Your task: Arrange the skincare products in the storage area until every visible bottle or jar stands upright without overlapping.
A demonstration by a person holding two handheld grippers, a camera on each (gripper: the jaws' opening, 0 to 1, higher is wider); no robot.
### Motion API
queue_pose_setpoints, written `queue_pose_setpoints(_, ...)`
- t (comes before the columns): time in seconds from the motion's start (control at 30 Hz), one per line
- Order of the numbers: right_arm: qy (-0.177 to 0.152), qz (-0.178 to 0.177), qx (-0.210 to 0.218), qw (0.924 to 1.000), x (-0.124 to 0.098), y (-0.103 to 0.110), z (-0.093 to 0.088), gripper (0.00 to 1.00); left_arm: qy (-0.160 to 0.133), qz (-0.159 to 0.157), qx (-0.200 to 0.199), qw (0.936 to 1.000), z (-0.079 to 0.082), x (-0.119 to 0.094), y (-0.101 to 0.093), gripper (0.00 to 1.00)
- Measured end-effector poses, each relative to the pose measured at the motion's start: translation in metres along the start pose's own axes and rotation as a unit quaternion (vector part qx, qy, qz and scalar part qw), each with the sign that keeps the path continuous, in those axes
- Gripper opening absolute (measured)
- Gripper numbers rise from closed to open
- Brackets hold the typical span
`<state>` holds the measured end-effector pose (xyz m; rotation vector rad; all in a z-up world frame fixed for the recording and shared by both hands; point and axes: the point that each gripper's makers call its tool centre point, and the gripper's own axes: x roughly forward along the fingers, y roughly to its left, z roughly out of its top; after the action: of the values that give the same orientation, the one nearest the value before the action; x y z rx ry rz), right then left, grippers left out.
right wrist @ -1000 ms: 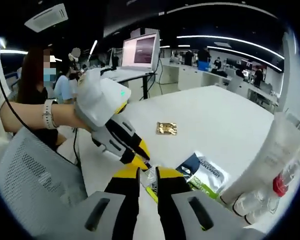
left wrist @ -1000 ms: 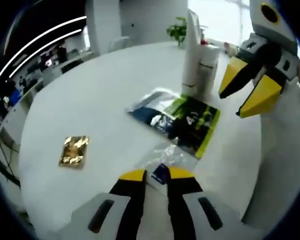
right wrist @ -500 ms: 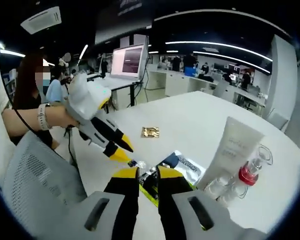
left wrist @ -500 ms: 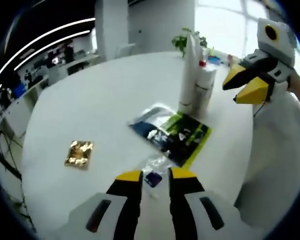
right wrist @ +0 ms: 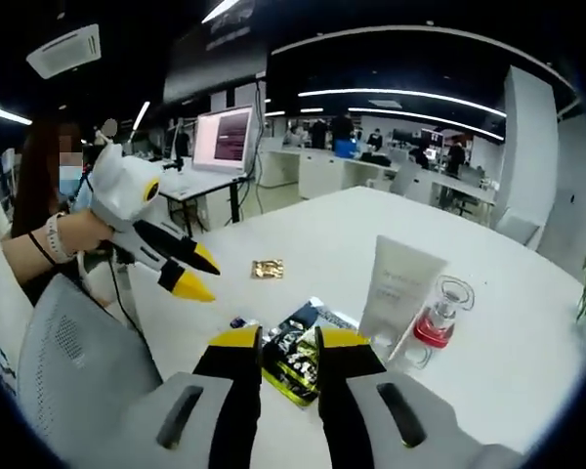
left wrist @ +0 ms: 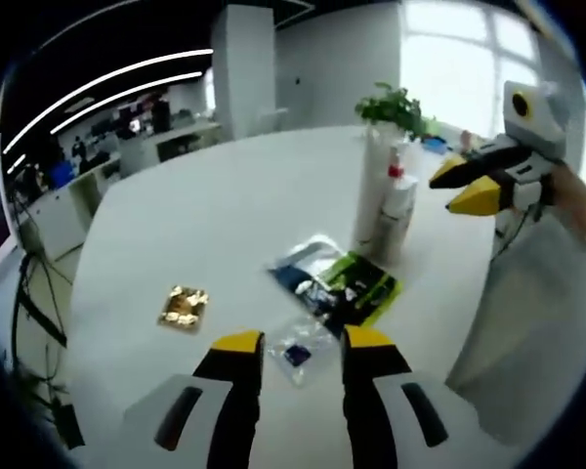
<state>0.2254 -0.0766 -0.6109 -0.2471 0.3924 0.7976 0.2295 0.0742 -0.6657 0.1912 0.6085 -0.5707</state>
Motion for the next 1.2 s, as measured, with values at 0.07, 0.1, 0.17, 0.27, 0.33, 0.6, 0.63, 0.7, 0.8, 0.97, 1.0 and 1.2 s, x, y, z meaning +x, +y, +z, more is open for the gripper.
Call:
queue_pose_setpoints(0.07,0.003,-0.014,-0.003,0.9999,-0.005,-0.006,-0.002,0.25,-0.005,0.004,-0.003,1.0000,0.003,-0.003,-0.001,0.31)
queue_pose_setpoints(0.1,0.004,-0.017,-0.002,0.9998,-0.007,-0.008,-0.002,0.27,-0.009,0.008,-0.008,0.9999,0.004,-0.005,0.000,0.32)
queue_pose_setpoints(0.17,0.002,-0.025,0.007,0.9997,-0.012,-0.011,-0.004,0.28,-0.015,0.012,-0.012,0.9997,0.006,-0.010,0.001,0.34)
queue_pose_setpoints(0.27,0.008,-0.042,0.003,0.9991,-0.018,-0.016,-0.009,0.32,-0.023,0.016,-0.018,0.9994,0.009,-0.017,0.000,0.37)
queue_pose_setpoints(0.33,0.012,-0.050,0.009,0.9986,-0.022,-0.020,-0.013,0.36,-0.026,0.022,-0.017,0.9993,0.010,-0.021,0.000,0.39)
queue_pose_setpoints(0.6,0.027,-0.073,0.020,0.9968,-0.035,-0.027,-0.023,0.52,-0.030,0.029,-0.023,0.9989,0.012,-0.034,-0.004,0.47)
queue_pose_setpoints(0.63,0.030,-0.075,0.019,0.9965,-0.036,-0.028,-0.023,0.55,-0.031,0.031,-0.021,0.9988,0.012,-0.036,-0.003,0.50)
queue_pose_setpoints(0.7,0.031,-0.079,0.018,0.9963,-0.038,-0.028,-0.024,0.59,-0.030,0.034,-0.017,0.9988,0.013,-0.039,-0.006,0.55)
queue_pose_setpoints(0.8,0.030,-0.081,0.018,0.9961,-0.040,-0.027,-0.024,0.64,-0.032,0.037,-0.015,0.9987,0.013,-0.043,-0.005,0.57)
queue_pose_setpoints(0.97,0.036,-0.086,0.018,0.9954,-0.042,-0.027,-0.025,0.76,-0.031,0.041,-0.011,0.9986,0.013,-0.045,-0.005,0.63)
queue_pose_setpoints(1.0,0.037,-0.087,0.017,0.9954,-0.043,-0.027,-0.025,0.78,-0.031,0.041,-0.012,0.9986,0.013,-0.045,-0.005,0.64)
queue_pose_setpoints(1.2,0.046,-0.088,0.015,0.9950,-0.045,-0.026,-0.028,0.88,-0.029,0.043,-0.006,0.9986,0.012,-0.048,-0.008,0.71)
